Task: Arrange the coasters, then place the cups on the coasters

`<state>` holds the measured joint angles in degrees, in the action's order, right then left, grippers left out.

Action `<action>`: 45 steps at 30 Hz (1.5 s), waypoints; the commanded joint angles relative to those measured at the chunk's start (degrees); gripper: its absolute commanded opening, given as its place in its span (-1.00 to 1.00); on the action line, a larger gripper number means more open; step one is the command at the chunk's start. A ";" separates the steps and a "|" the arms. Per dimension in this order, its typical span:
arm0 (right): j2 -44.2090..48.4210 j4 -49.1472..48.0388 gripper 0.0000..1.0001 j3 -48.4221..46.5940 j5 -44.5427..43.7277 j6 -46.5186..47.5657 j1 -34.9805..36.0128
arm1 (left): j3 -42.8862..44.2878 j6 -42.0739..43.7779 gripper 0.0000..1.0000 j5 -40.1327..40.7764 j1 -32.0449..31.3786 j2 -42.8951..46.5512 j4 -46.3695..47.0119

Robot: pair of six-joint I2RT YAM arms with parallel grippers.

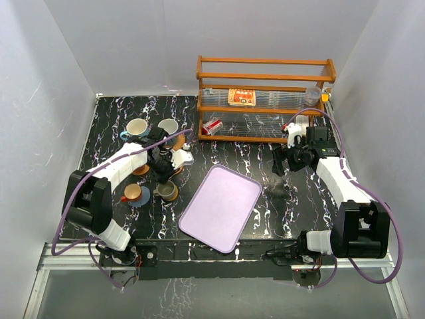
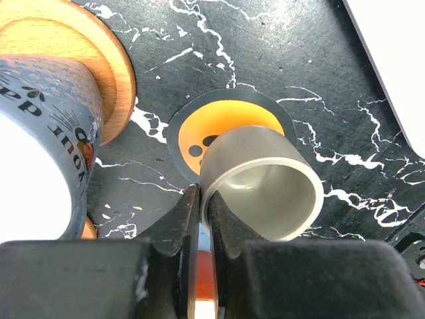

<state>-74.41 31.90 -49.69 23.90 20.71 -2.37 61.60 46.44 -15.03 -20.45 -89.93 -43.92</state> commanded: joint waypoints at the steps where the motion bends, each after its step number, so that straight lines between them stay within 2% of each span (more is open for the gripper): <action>1: 1.34 -1.43 0.97 -1.10 -0.15 0.38 -0.26 | 1.84 -0.01 -0.97 -1.17 0.19 -0.15 -0.65; 14: 1.31 -1.58 0.97 -1.05 -0.30 0.38 -0.26 | 1.66 0.23 -0.76 -0.12 0.22 -0.82 -0.52; 25: 1.79 -1.47 0.97 -1.00 -0.22 0.33 -0.22 | 1.94 -0.46 -0.43 1.08 0.20 0.87 -0.48; 36: 2.99 -1.29 0.97 -0.85 0.14 0.38 -0.26 | 0.83 -3.18 -0.16 1.93 0.51 9.45 1.14; 45: 4.19 -1.17 0.97 -0.66 -0.43 0.32 -0.25 | 1.32 -7.49 -0.02 2.17 5.78 16.25 3.60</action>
<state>-72.01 31.92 -49.69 23.88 20.84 -2.37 61.63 42.09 -13.02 -17.08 -78.11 -41.74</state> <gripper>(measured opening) 0.983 0.472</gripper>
